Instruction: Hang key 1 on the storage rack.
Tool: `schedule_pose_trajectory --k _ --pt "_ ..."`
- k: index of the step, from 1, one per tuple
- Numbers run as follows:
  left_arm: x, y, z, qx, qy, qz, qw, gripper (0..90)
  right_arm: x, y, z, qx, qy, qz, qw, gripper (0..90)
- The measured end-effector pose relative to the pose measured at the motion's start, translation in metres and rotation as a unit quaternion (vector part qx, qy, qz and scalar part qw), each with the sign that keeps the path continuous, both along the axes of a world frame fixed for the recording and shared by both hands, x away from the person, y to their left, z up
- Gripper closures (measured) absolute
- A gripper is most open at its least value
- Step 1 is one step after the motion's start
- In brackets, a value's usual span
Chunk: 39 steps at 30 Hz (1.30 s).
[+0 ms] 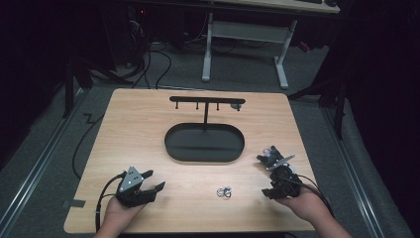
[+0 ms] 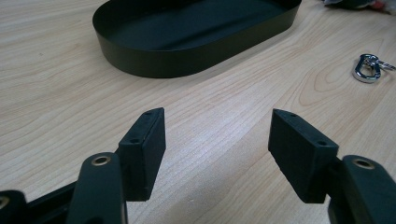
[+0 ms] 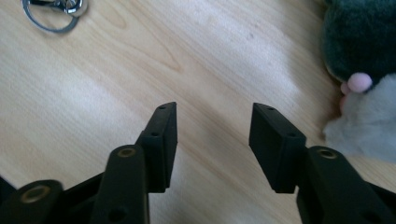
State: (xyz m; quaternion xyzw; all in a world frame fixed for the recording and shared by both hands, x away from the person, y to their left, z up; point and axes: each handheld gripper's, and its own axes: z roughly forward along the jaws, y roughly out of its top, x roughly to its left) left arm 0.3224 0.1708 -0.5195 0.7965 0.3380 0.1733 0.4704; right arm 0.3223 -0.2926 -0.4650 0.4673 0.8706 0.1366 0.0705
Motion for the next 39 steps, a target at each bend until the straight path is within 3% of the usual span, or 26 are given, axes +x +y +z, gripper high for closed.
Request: schedule_pose_trajectory --k 3,6,10,17,29,39 --pt "0.0 0.0 0.0 0.001 0.001 -0.001 1.0 37.3 0.0 -0.011 0.006 -0.002 0.019 -0.004 0.9998 39.6" --pt "0.0 0.0 0.0 0.002 0.001 -0.002 1.0 37.3 -0.001 -0.017 0.01 0.0 0.026 -0.01 0.9996 36.4" --pt "0.001 0.001 0.0 0.001 0.002 -0.001 1.0 37.3 0.0 -0.035 0.019 -0.008 0.017 -0.016 0.9997 32.1" --pt "0.002 0.0 -0.001 0.001 0.004 -0.002 1.0 37.3 0.007 -0.048 0.024 -0.012 0.014 -0.033 0.9993 28.5" --pt "0.002 0.001 -0.001 0.002 0.003 -0.006 1.0 37.2 0.038 -0.06 0.02 -0.041 0.008 -0.042 0.9983 25.6" --pt "0.002 0.0 -0.001 0.007 0.002 -0.009 0.9999 37.1 0.054 -0.062 0.005 -0.033 0.019 -0.04 0.9985 26.8"
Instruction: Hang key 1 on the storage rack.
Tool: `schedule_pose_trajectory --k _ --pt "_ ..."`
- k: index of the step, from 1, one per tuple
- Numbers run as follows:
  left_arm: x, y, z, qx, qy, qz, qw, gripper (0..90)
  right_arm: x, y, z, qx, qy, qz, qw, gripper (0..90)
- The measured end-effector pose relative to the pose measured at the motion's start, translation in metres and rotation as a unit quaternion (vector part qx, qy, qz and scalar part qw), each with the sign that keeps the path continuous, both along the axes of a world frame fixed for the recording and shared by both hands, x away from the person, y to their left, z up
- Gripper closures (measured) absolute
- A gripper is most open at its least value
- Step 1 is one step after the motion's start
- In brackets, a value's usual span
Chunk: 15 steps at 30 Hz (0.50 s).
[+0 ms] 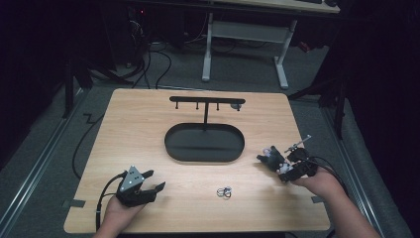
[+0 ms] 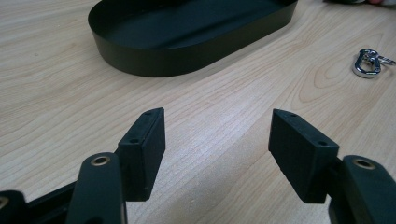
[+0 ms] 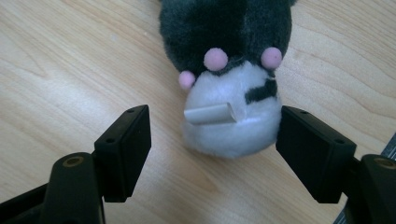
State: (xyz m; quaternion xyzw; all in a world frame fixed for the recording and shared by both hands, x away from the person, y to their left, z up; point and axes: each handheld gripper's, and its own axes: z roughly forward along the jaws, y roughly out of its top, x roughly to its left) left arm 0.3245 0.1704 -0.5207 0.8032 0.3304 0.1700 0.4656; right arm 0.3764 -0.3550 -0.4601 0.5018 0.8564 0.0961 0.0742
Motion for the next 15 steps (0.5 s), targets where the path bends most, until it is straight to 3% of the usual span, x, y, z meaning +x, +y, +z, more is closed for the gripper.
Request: schedule_pose_trajectory --k 9,15 --pt "0.0 -0.001 -0.001 0.004 0.0 -0.002 1.0 37.2 0.011 0.0 -0.013 0.0 0.004 -0.001 1.0 27.4" --pt "0.001 -0.002 -0.002 0.007 0.001 -0.004 1.0 37.1 0.013 -0.001 -0.022 -0.002 0.008 -0.001 1.0 34.6"
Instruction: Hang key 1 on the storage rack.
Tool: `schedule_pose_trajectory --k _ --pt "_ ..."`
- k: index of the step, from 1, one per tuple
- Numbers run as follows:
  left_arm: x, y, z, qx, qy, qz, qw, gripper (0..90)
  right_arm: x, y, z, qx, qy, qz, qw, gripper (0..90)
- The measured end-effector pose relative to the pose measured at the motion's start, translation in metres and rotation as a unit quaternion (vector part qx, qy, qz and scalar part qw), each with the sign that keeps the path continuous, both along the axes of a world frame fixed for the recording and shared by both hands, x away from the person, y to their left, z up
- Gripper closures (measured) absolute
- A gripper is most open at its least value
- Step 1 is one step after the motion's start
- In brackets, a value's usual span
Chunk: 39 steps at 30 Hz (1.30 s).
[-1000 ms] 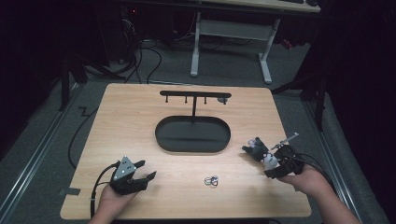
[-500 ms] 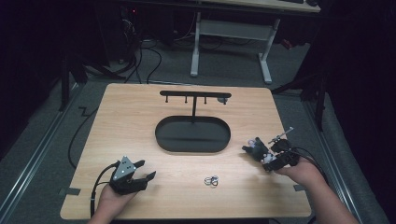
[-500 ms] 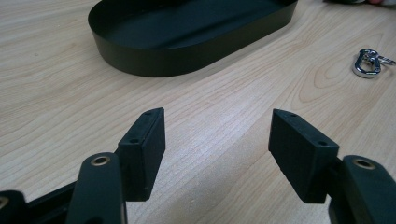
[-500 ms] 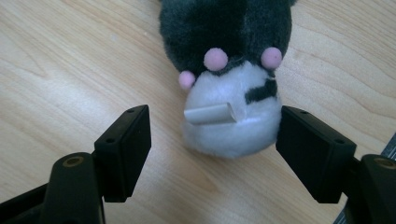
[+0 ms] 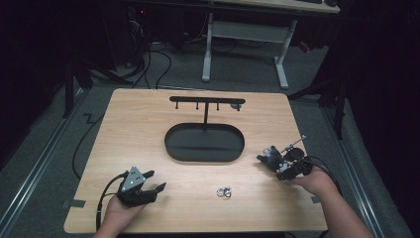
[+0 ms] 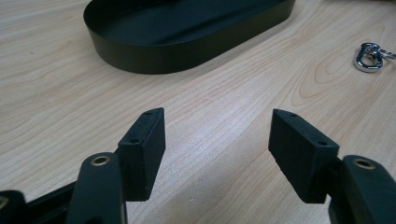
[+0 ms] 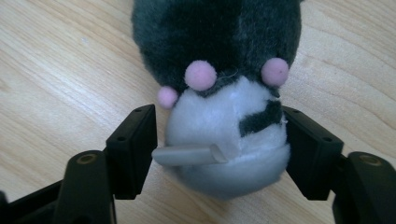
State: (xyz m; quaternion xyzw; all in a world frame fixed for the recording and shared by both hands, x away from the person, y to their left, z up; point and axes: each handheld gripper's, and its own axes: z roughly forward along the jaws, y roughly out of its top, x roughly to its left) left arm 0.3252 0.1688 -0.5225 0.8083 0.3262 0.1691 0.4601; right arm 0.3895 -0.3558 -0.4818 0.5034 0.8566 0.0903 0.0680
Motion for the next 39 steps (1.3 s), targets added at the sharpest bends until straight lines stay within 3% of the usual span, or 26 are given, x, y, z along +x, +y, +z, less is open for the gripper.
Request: schedule_pose_trajectory --k 5,11,21,26,39 --pt "0.0 -0.001 -0.001 0.002 0.0 -0.001 1.0 37.1 0.0 0.0 -0.003 -0.002 -0.01 -0.004 0.9999 43.8" --pt "0.0 -0.001 -0.001 0.002 0.0 -0.001 1.0 37.1 -0.001 0.0 -0.002 -0.005 -0.012 -0.005 0.9999 47.3" --pt "0.0 -0.002 0.0 0.001 -0.001 -0.002 1.0 37.1 -0.011 0.01 0.021 0.018 -0.023 -0.005 0.9996 48.4" --pt "-0.001 -0.002 0.001 -0.002 -0.004 -0.003 1.0 37.1 -0.022 0.017 0.033 0.035 -0.018 -0.004 0.9992 48.5" --pt "-0.002 0.001 0.002 -0.01 -0.009 0.001 0.9999 37.0 -0.038 0.041 0.051 0.051 -0.011 0.002 0.9986 48.5"
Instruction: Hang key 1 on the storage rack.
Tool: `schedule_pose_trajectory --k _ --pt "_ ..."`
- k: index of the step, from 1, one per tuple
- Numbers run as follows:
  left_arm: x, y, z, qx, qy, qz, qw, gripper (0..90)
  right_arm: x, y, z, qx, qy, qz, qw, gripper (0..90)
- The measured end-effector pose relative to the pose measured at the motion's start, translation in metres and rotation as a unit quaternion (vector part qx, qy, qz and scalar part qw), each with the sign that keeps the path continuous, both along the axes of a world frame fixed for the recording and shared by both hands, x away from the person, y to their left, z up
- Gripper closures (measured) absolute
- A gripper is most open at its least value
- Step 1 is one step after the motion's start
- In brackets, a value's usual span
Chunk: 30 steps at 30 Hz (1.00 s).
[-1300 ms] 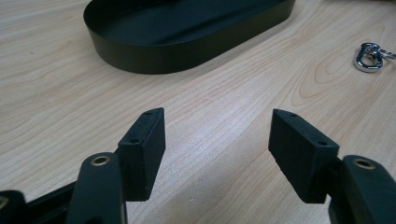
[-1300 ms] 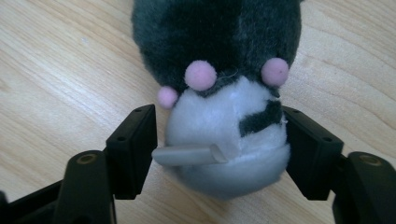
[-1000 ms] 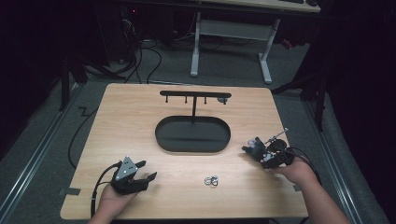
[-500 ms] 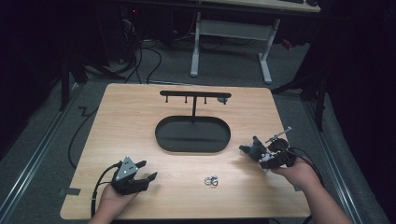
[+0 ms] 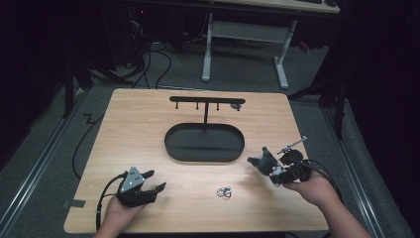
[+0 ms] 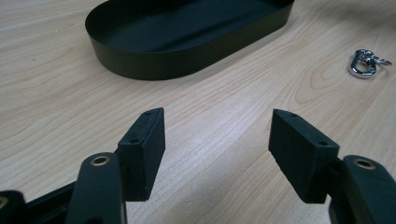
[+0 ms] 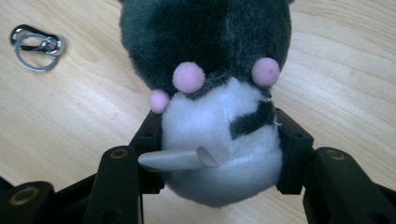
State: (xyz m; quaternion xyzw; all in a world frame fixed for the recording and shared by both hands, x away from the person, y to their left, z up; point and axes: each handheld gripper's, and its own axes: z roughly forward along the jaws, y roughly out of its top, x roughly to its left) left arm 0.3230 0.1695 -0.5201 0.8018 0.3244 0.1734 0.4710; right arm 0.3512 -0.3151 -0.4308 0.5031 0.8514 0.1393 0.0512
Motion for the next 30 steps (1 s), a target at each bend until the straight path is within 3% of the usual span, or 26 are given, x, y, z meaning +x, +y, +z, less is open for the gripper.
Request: schedule_pose_trajectory --k 5,25,30 --pt "-0.001 0.001 0.001 -0.006 -0.003 0.001 1.0 37.0 -0.003 0.01 0.003 -0.001 -0.001 0.014 0.9999 48.5" --pt "-0.001 0.002 0.002 -0.009 -0.002 0.002 1.0 36.9 0.003 0.023 0.016 0.008 0.002 0.01 0.9999 48.4" --pt "-0.001 0.004 0.003 -0.011 -0.004 0.003 0.9999 37.0 0.009 0.025 0.023 0.011 -0.009 0.014 0.9998 48.4"
